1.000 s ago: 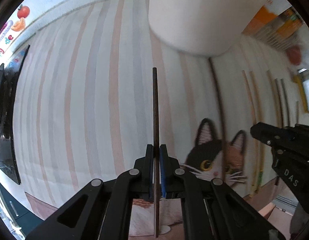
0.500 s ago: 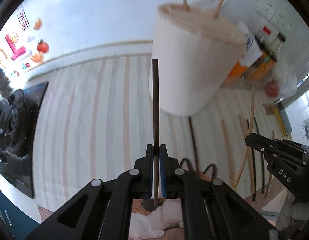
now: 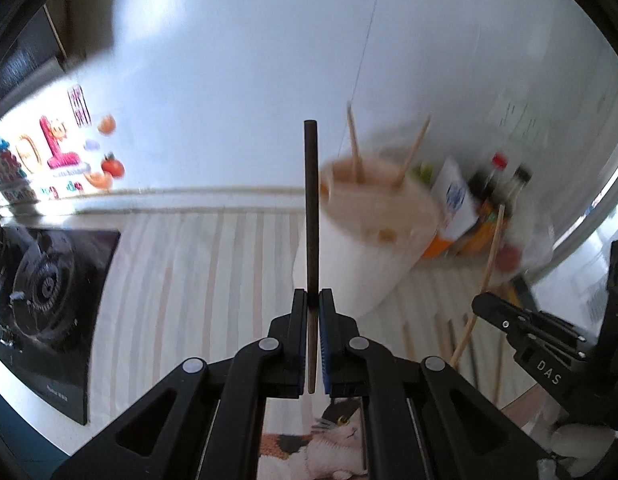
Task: Organize utensils
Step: 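Lift both chopsticks and carry them over the beige holder cup, then drop both chopsticks into the holder cup by opening both tools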
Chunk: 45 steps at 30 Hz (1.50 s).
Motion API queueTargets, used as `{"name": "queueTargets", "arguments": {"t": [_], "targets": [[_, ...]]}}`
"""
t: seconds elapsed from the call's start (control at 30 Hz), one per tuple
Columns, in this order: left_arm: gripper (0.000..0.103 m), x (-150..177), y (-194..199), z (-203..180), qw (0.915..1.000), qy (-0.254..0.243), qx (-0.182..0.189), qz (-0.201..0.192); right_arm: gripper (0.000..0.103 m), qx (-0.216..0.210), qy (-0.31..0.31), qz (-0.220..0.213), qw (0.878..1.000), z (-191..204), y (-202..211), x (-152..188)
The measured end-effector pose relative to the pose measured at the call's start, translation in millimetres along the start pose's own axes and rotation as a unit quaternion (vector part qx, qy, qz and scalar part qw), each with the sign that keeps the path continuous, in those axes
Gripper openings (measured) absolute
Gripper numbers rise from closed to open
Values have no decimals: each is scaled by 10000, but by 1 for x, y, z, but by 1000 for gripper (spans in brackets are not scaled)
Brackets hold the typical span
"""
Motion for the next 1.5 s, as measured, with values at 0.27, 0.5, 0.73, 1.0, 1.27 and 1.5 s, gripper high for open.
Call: {"name": "queueTargets", "arguments": {"t": [0.27, 0.5, 0.73, 1.0, 1.27, 1.5], "targets": [[3, -63, 63, -1, 9960, 175, 400, -781, 7, -505, -71, -1011, 9936, 21, 58, -74], [3, -122, 65, -20, 9915, 16, 486, -1205, 7, -400, 11, -1839, 9821, 27, 65, -147], [3, -166, 7, -29, 9938, -116, 323, -1054, 7, -43, -89, -2274, 9737, 19, 30, -195], [3, -169, -64, -17, 9985, -62, 254, -477, 7, 249, -96, -2265, 9737, 11, -29, -202], [3, -153, -92, -6, 9983, 196, 549, 64, 7, 246, -51, -2035, 9788, 4, -57, -195], [17, -151, -79, -16, 9958, 231, 738, 494, 12, -58, 250, -1272, 9915, 14, -66, -184]]}}
Point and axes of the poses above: each gripper's, at about its wrist camera, not at the fingertips, and y roughly against the way its jaws point, z to its left, x to its underside, the point moved 1 cm from there along -y, roughly the way its jaws point, and after that the axes turned 3 degrees about -z, right-handed, at the moved point
